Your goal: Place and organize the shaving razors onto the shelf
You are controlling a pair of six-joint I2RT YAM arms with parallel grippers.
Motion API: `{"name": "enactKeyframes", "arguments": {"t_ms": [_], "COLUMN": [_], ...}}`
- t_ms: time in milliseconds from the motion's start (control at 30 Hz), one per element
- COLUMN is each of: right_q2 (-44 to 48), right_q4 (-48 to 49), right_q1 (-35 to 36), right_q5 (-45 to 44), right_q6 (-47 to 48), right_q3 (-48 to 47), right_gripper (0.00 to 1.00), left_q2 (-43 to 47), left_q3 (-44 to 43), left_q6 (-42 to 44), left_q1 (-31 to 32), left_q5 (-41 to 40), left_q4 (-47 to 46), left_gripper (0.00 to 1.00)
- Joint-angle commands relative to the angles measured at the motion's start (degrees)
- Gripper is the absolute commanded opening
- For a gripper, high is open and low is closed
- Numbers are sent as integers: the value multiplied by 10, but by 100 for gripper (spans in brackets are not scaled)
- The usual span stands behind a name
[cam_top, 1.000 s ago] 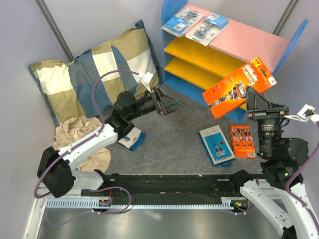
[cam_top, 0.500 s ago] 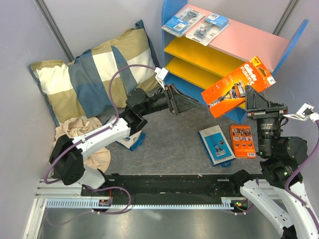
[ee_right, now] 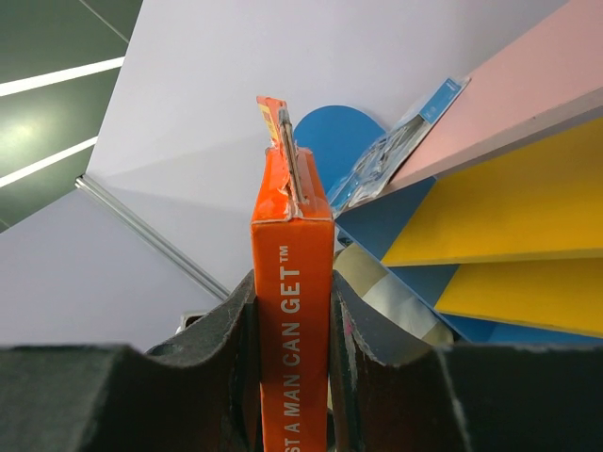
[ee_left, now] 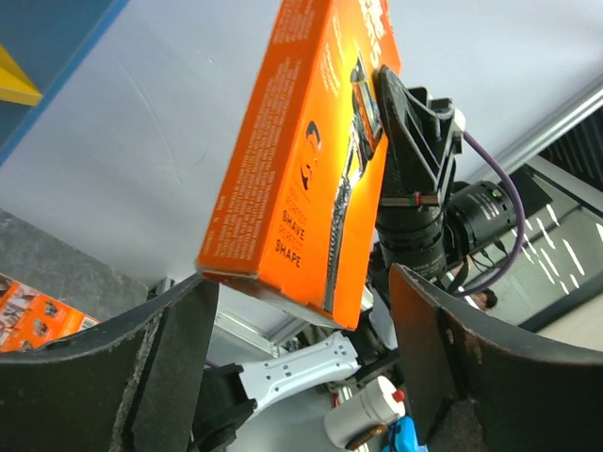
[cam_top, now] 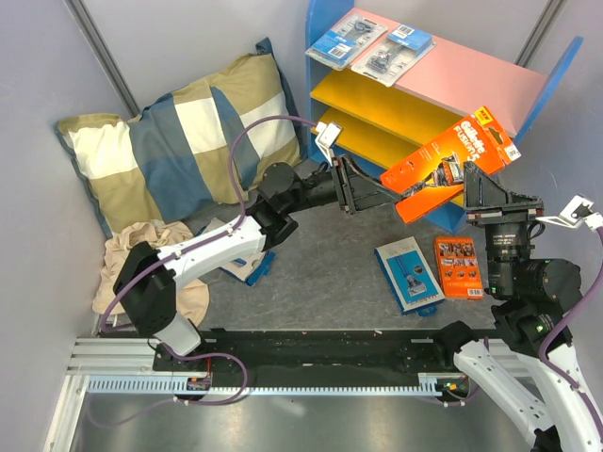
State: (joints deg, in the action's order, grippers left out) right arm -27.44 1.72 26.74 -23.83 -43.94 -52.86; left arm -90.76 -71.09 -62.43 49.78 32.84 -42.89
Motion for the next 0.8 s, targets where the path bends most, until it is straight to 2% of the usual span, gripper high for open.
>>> {"name": "enactKeyframes", "arguments": {"t_ms": [0,133,233,267,333,367,433,467,533,600,633,700,733,767], "right_q2": [6,10,12,13,13,13,13,14,15,17,18,20,21,23], "right_q4": [31,31,31,31,30,30,29,28,24,22,18,11,4,-2], "right_q1": [0,0,-1,0,0,-1,0,0,0,0,0,0,-1,0], "right_q5": [7,4,2,2,1,3,2,0,-1,-4,-6,-14,-16,-20], "right_q6": [-18,-25,-26,-26,-26,-27,-26,-25,-24,-24,-24,-22,-20,-18], "right_q3": [2,7,8,8,9,9,9,9,9,9,9,7,7,2], "right_gripper": [3,6,9,12,15,16,20,24,30,43,55,67,76,80], "left_q2": [-13,-17,-14,-14,-13,-13,-12,-12,-11,-9,-8,-6,-5,-3], "left_q3": [-29,-32,-28,-28,-28,-28,-28,-28,-29,-29,-30,-32,-34,-37], "left_q6": [-23,-27,-28,-28,-29,-29,-30,-30,-30,-30,-31,-35,-35,-37], "left_q1": [13,16,17,16,17,17,17,16,15,15,11,7,1,-4], "left_q5": [21,26,25,25,24,24,23,22,21,16,14,7,5,2], "left_q4": [-40,-55,-62,-64,-68,-69,-69,-69,-67,-68,-67,-66,-66,-64], "left_gripper": [74,68,53,42,30,20,13,7,4,2,2,2,2,2]}}
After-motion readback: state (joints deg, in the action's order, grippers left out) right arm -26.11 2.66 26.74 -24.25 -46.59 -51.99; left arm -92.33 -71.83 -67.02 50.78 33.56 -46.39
